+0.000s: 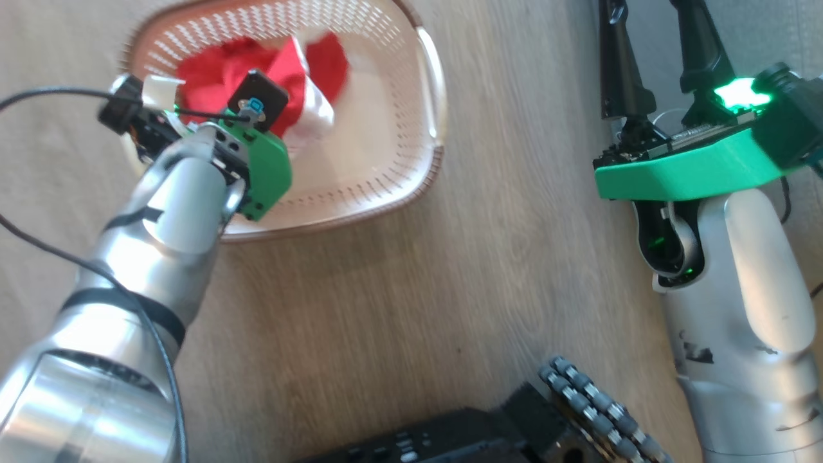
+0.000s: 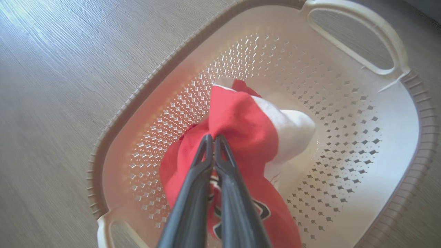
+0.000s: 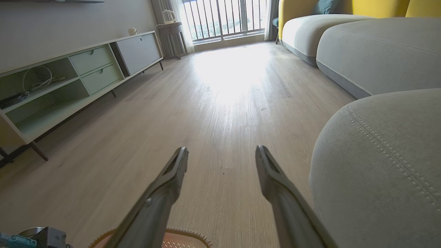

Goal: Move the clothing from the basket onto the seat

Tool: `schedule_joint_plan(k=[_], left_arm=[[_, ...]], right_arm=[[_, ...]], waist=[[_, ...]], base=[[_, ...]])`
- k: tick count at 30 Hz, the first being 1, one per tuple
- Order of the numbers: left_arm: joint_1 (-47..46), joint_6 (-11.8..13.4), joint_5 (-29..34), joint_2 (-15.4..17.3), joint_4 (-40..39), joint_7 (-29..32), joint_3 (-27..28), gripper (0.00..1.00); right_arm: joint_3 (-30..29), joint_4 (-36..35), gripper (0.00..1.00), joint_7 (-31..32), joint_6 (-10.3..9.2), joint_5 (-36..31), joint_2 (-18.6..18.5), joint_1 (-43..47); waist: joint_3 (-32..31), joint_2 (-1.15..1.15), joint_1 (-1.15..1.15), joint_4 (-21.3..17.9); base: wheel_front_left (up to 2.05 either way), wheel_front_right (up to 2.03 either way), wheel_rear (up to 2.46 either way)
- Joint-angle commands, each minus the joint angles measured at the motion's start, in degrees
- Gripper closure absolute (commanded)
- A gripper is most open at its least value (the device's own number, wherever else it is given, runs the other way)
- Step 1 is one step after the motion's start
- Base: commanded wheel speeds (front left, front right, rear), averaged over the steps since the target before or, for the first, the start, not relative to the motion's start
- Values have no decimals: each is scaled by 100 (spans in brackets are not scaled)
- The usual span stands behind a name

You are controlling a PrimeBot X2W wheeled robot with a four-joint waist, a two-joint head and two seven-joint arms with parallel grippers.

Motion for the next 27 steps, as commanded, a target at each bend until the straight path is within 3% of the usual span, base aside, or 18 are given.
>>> schedule_joint_plan(k=[1, 18, 27], left_arm=[[119, -24, -147, 10, -178, -110, 168, 100], [1073, -68, -1291, -190, -1706, -171, 827, 100], [1519, -49, -1612, -197, -2430, -171, 878, 100]], right_arm=[[35, -80, 0, -37, -1, -87, 31, 260], [-55, 622, 0, -37, -1, -489, 31, 903], [-51, 880, 0, -37, -1, -523, 31, 1262]], waist=[[-432, 0, 0, 349], [-2044, 0, 0, 1123], [-2690, 0, 0, 1365]], base=[[0, 0, 0], [0, 0, 0], [0, 0, 0]])
